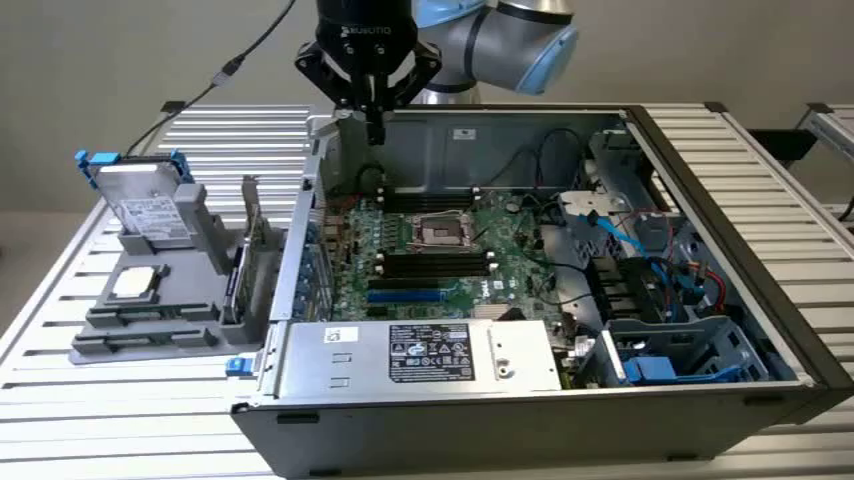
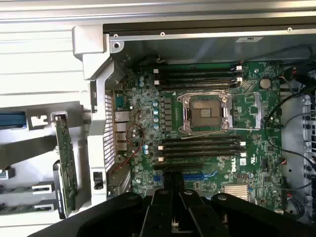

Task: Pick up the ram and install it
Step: 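Reach for the ram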

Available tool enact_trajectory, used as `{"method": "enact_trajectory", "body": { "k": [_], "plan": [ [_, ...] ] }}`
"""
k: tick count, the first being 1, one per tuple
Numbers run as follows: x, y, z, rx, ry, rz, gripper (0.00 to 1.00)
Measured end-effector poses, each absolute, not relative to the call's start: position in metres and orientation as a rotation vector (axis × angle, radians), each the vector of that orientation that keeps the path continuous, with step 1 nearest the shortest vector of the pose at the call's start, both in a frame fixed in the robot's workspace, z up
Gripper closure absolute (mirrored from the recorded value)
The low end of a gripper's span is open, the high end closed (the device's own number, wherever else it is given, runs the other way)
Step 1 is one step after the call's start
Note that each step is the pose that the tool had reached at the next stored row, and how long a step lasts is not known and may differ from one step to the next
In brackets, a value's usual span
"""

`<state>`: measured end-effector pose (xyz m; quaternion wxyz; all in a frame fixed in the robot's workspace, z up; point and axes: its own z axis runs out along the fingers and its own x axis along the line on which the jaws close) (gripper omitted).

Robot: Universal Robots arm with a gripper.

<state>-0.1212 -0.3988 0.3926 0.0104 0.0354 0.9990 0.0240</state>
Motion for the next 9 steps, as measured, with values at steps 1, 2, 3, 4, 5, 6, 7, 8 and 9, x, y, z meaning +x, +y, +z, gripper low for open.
{"method": "enact_trajectory", "body": {
  "k": [1,2,3,4,5,6,7,8,9],
  "plan": [
    [-0.1212,-0.3988,0.3926,0.110,3.118,0.075,0.90],
    [-0.1212,-0.3988,0.3926,0.110,3.118,0.075,0.90],
    [-0.1212,-0.3988,0.3926,0.110,3.118,0.075,0.90],
    [-0.1212,-0.3988,0.3926,0.110,3.118,0.075,0.90],
    [-0.1212,-0.3988,0.3926,0.110,3.118,0.075,0.90],
    [-0.1212,-0.3988,0.3926,0.110,3.118,0.075,0.90],
    [-0.1212,-0.3988,0.3926,0.110,3.118,0.075,0.90],
    [-0.1212,-0.3988,0.3926,0.110,3.118,0.075,0.90],
    [-0.1212,-0.3988,0.3926,0.110,3.118,0.075,0.90]
  ]
}}
